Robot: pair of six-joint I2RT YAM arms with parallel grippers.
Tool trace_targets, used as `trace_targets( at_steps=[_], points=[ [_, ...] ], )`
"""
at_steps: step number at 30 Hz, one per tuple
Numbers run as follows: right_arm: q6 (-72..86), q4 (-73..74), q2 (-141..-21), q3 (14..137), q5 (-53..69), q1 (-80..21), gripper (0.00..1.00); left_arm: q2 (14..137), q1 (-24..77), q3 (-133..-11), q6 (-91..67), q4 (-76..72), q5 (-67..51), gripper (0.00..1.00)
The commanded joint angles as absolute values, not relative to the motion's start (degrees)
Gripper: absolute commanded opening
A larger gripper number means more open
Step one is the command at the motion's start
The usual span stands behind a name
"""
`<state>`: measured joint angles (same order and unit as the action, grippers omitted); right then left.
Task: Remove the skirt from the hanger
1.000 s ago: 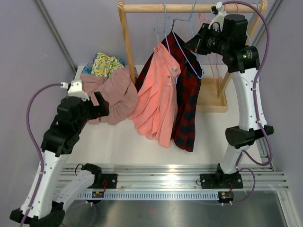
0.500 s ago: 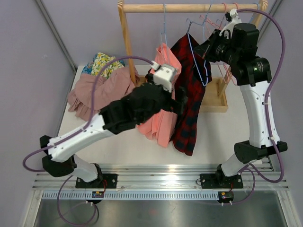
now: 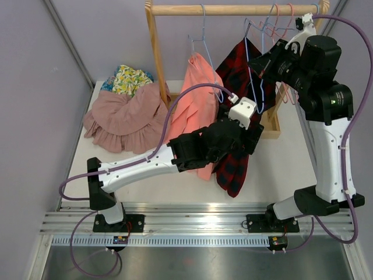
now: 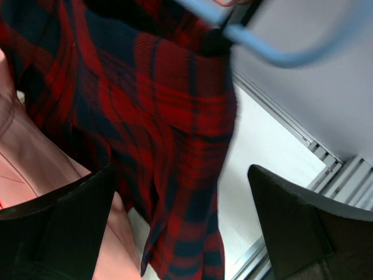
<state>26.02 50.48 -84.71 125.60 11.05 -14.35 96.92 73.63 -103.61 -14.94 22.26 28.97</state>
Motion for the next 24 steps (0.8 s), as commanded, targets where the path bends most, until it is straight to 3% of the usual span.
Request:
trace_targets(
  at_steps=[1, 3, 4, 5, 7, 15, 24],
  points=[
    [27.68, 48.5, -80.25, 129.46, 12.13, -14.41, 0.0, 98.96, 73.65, -105.73, -14.06, 15.83, 34.54, 0.83],
    [28.56, 49.48, -78.94, 129.03, 12.39, -14.41, 0.0, 99.67, 73.56, -105.64, -13.36, 13.81, 34.19, 0.65],
    [28.83, 49.13, -78.32, 128.07, 12.39, -14.5, 0.0, 100.1, 73.56, -105.73, -13.27, 13.36, 33.67, 0.51],
    [29.0, 48.52, -77.61, 125.71, 12.39, -14.41, 0.0, 100.11, 73.56, -105.73, -13.45, 12.92, 32.97, 0.2],
    [29.09, 46.94, -75.59, 123.23, 11.87, -14.41, 0.0, 99.93, 73.91, -106.0, -14.06, 12.57, 32.96, 0.0],
    [27.95, 42.11, -73.74, 115.76, 7.74, -14.41, 0.0, 95.2, 79.97, -104.77, -10.9, 11.78, 36.47, 0.0],
    [28.21, 37.88, -74.09, 114.52, 5.71, -14.41, 0.0, 89.92, 97.71, -95.72, -1.85, 5.19, 49.91, 0.0]
  ],
)
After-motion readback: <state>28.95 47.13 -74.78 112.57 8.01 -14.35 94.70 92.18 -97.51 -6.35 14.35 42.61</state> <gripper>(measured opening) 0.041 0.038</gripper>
